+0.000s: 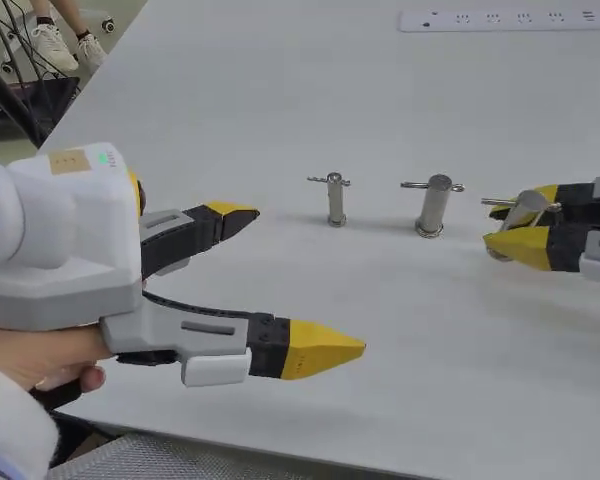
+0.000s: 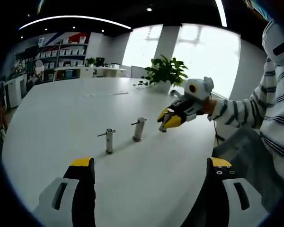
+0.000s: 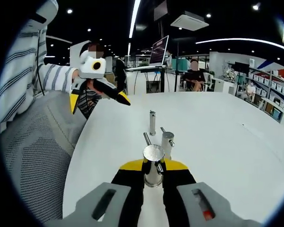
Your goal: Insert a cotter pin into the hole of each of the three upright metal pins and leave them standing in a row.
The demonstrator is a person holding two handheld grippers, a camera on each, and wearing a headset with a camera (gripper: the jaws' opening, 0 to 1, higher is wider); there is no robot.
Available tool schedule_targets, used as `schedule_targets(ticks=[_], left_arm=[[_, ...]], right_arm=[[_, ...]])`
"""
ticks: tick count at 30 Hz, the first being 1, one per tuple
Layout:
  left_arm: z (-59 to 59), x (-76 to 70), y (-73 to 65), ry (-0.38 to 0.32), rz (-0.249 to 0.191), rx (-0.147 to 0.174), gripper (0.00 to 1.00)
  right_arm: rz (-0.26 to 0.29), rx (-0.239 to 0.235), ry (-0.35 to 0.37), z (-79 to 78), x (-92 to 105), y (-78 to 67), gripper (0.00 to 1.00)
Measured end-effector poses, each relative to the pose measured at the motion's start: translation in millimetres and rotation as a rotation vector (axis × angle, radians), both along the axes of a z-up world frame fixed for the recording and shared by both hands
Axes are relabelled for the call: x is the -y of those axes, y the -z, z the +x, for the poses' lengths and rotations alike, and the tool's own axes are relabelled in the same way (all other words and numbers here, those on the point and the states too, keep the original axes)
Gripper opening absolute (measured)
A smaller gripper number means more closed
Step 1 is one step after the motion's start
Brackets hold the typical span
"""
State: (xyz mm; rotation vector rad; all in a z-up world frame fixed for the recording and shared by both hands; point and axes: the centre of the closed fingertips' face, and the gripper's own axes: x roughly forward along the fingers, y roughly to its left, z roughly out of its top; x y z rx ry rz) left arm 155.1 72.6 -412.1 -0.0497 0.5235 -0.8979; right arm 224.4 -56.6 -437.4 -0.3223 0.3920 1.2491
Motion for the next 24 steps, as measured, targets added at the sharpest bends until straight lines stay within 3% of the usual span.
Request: schedule_targets(ticks=[4, 6, 9, 17, 24], left_arm=[[0.3, -2.6, 1.3, -0.005, 0.014, -0.006, 0.97], [2.0, -2.9, -0.7, -0.027, -0.019, -0.017, 0.97], [2.1, -4.3, 0.1, -0.028, -0.01, -0.015, 0.97], [0.5, -2.7, 4.7, -0.019, 0.003, -0.032, 0.97], [0.0, -1.6, 5.6, -0.01, 0.001, -0.036, 0.97]], right_arm=[[0.0, -0.006, 0.024, 13.4, 11.8, 4.0, 0.09], [-0.001, -0.015, 0.036, 18.9, 16.7, 7.2, 0.09], [-0.009, -0.027, 0.056, 26.3, 24.7, 13.4, 0.09], [0.003, -0.055, 0.07, 30.6, 28.2, 22.6, 0.09], [-0.012, -0.049, 0.069, 31.1, 27.1, 26.6, 0.09]])
